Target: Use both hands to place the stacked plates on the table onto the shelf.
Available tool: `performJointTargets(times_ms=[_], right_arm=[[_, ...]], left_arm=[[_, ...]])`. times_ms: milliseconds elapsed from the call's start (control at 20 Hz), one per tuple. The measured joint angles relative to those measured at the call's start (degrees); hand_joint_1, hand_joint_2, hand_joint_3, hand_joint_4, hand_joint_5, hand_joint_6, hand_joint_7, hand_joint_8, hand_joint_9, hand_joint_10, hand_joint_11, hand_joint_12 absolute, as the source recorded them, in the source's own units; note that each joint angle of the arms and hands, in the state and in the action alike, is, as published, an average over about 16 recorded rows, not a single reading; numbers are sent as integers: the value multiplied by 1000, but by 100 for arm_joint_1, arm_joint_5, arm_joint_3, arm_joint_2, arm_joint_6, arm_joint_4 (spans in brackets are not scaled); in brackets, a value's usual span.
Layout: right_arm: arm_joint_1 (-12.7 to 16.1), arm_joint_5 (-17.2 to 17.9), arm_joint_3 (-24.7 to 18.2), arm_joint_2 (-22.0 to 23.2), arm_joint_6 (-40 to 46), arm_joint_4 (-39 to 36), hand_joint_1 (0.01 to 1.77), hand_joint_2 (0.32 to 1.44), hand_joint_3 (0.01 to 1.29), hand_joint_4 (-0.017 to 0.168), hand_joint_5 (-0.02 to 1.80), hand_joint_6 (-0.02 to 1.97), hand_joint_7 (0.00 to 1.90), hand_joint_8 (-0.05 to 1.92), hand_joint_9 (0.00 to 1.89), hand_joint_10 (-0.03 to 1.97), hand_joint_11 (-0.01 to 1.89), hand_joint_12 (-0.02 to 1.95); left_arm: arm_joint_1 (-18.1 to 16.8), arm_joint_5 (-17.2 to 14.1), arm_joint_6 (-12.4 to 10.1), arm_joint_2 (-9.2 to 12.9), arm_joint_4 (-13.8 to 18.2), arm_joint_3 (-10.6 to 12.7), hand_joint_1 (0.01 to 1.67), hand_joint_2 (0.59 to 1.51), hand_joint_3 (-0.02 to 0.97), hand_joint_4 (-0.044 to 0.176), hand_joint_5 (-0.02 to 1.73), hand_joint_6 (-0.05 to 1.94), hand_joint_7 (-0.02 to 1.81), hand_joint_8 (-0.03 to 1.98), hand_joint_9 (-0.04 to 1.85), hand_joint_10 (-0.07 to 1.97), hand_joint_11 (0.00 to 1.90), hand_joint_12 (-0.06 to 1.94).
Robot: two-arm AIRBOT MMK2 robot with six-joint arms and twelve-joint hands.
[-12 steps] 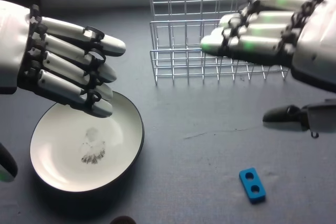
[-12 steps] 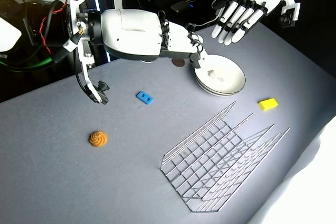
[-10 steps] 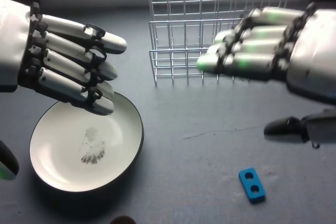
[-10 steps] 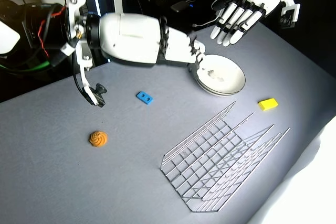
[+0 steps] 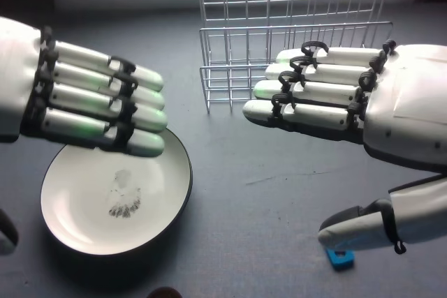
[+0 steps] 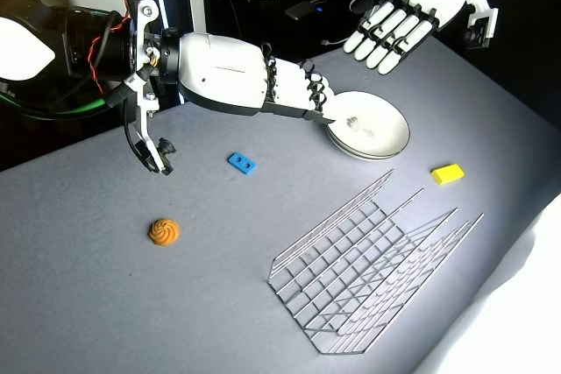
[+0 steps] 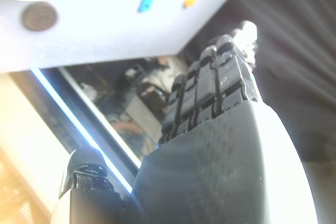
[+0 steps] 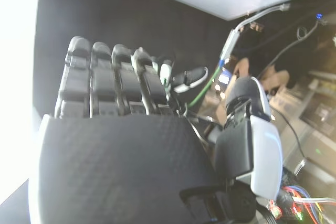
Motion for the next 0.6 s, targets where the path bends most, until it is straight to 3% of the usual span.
performJointTargets(times_ms=[200,600], right_arm=[[-10,26,-33,6,-10,-129,23,1065,21,6,30,20,14,16,17,15,22,85],[-47,212,5,20,234,-389,122,1071,21,6,24,20,12,16,15,15,22,41]], left_arm=[[331,46,120,-38,71,48,24,1045,56,4,17,-8,17,-16,21,6,17,9],[1235,221,499,-247,-84,391,22,1034,47,3,22,-8,19,-16,22,5,16,9]])
